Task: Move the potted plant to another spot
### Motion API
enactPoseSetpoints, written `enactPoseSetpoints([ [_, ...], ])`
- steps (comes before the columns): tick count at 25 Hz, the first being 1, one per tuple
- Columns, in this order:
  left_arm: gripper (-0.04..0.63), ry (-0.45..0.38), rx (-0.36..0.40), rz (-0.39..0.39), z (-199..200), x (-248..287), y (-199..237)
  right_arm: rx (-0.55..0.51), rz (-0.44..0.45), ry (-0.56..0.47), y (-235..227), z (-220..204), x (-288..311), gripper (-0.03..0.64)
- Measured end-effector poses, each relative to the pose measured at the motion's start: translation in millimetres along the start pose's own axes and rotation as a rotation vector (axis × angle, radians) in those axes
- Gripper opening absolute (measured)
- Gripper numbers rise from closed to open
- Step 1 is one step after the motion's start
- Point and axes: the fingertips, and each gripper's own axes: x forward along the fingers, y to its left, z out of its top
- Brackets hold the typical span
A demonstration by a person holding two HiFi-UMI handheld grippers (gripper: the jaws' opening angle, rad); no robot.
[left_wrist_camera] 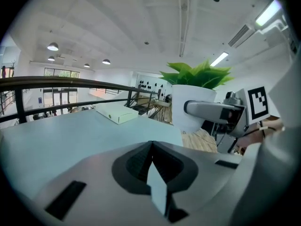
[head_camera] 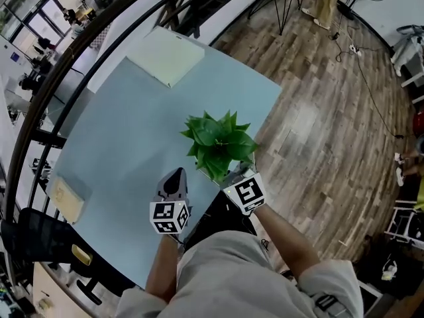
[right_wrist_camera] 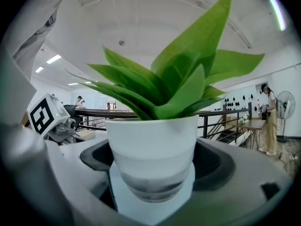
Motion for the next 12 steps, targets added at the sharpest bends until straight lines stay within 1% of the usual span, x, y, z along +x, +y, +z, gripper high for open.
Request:
enactPoseSetpoints([
  [4,0.011,0.033,-0.010,0.008,-4.0,14.5,5.8,0.039,-0.017,0.008,-19.8,-13.0,13.8,0.500],
  [9,0.011,0.058,-0.015,0.017,-3.7,37.2,9.3,0.026,-0.012,0.027,-44.3,-22.5,31.1,0.500],
  [12,0.011,0.077,-0.023,0.021,-4.0,50.4,10.4,0.047,-0.008,0.032,-56.1,-32.5,41.7,0.500],
])
